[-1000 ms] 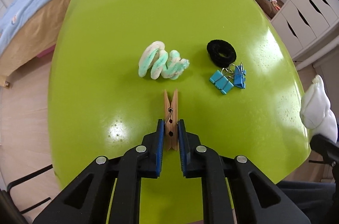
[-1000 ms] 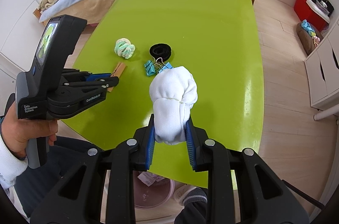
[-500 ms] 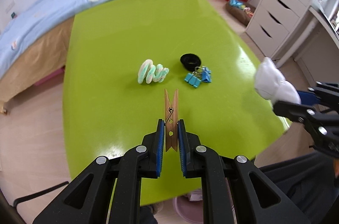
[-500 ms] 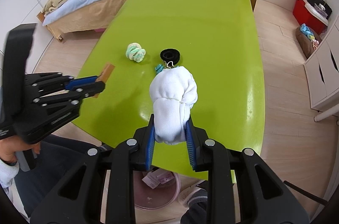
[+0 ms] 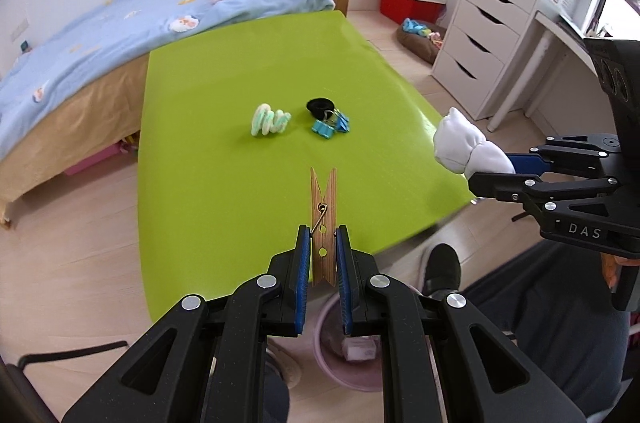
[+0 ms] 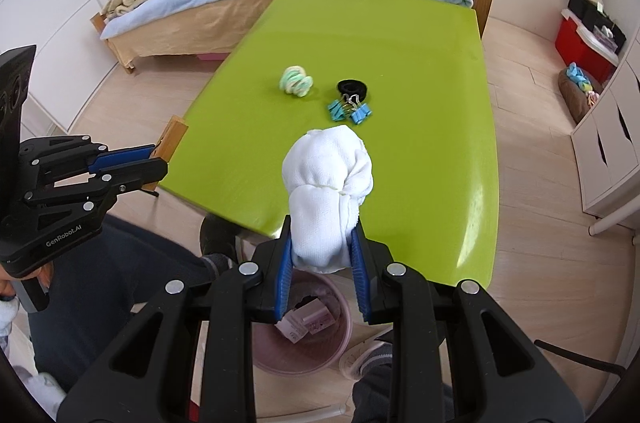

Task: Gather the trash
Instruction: 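Carry sock and clothespin over the pink wastebasket and open both grippers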

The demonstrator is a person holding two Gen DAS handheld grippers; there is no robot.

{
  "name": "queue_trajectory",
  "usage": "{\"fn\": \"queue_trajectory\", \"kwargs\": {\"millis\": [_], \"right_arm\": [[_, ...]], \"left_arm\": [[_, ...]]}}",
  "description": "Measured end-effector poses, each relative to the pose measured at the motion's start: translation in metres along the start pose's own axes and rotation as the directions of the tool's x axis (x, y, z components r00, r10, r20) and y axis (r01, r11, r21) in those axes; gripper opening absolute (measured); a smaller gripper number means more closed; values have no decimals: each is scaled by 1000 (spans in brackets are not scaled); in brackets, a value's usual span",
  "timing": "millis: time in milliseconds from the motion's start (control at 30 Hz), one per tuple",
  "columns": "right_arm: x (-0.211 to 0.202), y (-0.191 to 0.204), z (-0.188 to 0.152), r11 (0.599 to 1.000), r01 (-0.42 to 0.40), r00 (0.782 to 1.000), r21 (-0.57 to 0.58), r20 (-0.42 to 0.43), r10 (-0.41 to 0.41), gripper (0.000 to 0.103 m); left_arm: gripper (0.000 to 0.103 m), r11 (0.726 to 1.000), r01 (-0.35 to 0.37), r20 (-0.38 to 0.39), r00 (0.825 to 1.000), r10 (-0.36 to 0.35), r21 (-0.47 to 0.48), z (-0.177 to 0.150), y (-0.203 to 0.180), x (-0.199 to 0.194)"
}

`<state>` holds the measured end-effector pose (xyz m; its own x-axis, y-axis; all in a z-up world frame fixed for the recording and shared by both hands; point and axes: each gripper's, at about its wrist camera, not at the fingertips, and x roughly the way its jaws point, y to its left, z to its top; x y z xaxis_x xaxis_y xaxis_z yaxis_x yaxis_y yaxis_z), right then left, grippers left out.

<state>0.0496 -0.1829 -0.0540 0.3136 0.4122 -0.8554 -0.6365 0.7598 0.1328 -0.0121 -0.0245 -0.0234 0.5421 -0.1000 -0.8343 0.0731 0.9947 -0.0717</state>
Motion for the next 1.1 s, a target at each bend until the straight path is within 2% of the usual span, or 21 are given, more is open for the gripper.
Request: {"fn": "queue_trajectory", "kwargs": {"millis": [300,567,800,867,933,1000,1033,1100], "right_arm": [[-25,25,-39,999,-26,999,-24,22,26,26],[-29,41,-75,998,-60,998,-30,-13,60,26],[-27,45,-83,995,-89,996,-34,-31,88,26],[-27,46,-83,994,-100,995,-37,-31,99,30],[-27,46,-82,994,-103,994,-34,-23,102,39],[-27,43,-80,994,-102,995,-26,-11,102,67],[-28,42,-80,994,-105,994,-20,-5,105,71],[-29,39,-80,994,-112,994,-1,5,112,88]], "left_arm": [[13,1000,24,25,999,-24,8,-29,-15,-26],[13,999,51,24,998,-52,12,-50,-20,-37],[13,998,63,20,998,-64,20,-56,-22,-44],[13,998,64,21,998,-65,25,-57,-22,-44],[13,998,66,20,998,-67,22,-56,-20,-43],[13,998,65,20,998,-65,23,-56,-21,-44],[13,997,68,20,997,-68,22,-56,-21,-43],[13,997,70,17,997,-71,24,-57,-21,-43]]}}
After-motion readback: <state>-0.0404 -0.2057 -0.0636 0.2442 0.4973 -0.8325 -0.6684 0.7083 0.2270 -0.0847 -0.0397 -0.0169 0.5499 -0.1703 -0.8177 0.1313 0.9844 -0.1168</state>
